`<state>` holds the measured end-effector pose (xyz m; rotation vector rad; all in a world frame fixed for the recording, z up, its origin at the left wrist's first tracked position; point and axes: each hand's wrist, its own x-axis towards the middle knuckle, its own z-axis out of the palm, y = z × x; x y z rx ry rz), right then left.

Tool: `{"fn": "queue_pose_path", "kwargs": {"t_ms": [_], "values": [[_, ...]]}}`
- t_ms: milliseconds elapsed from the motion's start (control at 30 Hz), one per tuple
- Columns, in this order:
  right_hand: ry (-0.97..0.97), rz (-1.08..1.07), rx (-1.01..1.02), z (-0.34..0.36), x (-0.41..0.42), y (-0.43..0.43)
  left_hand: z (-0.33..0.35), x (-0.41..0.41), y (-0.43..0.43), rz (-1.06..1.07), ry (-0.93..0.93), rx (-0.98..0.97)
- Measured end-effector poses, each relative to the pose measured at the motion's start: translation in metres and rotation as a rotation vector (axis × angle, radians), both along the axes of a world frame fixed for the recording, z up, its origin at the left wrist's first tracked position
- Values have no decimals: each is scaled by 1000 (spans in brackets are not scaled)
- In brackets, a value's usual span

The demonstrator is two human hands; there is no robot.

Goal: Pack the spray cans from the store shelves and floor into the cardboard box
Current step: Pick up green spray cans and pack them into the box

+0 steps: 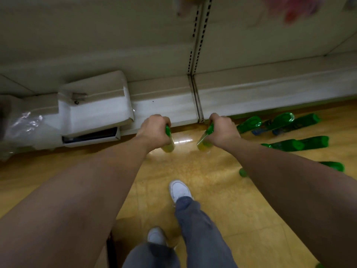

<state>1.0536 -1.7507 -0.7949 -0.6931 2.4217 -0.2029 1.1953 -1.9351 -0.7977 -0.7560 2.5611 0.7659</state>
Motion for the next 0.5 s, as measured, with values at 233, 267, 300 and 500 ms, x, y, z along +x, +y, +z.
{"fn": "queue_pose_path", "kwargs": {"t_ms": [233,267,300,500], "values": [[-5,34,-30,140,7,-16,142,1,-8,15,55,-74],[1,39,-33,161,8,-19,165,2,-9,3,56,-97],[10,48,-38,183,10,-22,187,2,-10,-12,59,-118],[53,98,-99,318,26,-29,324,10,-14,-20,90,-135]]}}
